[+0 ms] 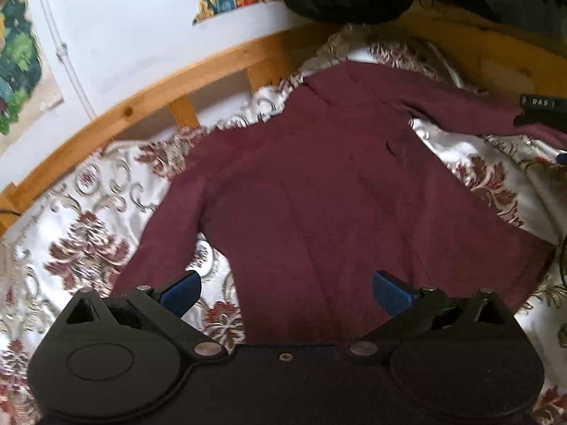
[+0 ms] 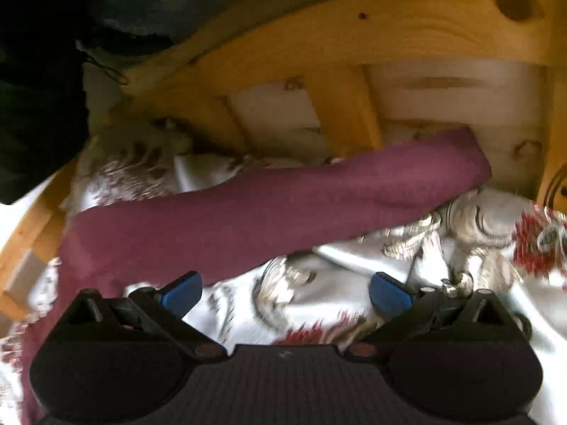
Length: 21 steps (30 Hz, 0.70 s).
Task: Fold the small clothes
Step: 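Move the right tool to the shirt's side edge and close on it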
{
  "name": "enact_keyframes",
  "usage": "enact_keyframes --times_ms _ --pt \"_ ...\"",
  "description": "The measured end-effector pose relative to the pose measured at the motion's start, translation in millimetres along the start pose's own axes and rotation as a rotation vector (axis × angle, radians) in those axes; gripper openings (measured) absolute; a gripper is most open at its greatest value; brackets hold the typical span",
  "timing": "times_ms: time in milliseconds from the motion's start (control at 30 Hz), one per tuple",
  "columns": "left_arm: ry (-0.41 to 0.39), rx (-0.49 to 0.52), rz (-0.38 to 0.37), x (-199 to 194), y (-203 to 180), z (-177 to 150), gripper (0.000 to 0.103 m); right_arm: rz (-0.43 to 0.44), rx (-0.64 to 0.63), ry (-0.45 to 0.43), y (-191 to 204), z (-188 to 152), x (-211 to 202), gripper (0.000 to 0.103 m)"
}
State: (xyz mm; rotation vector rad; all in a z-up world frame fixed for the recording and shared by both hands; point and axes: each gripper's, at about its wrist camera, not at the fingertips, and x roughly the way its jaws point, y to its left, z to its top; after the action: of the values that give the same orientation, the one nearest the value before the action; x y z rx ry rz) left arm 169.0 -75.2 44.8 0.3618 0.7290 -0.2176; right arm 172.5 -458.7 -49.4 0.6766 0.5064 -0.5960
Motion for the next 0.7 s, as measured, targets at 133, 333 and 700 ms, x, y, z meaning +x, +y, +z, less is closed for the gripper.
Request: enact_keyframes --times_ms 133,333,700 --pt "0.059 -0.078 -0.038 37 12 -7 0.102 -0.116 -0.069 -0.015 7 -3 29 0.103" --pt "0.18 -0.167 -0.066 75 34 -16 0.102 -0.151 -0.006 -0.071 3 -5 48 0.103" --pt "0.205 -0.177 -0.078 87 42 -23 0.102 0.153 0.312 -0.227 -57 2 41 0.102"
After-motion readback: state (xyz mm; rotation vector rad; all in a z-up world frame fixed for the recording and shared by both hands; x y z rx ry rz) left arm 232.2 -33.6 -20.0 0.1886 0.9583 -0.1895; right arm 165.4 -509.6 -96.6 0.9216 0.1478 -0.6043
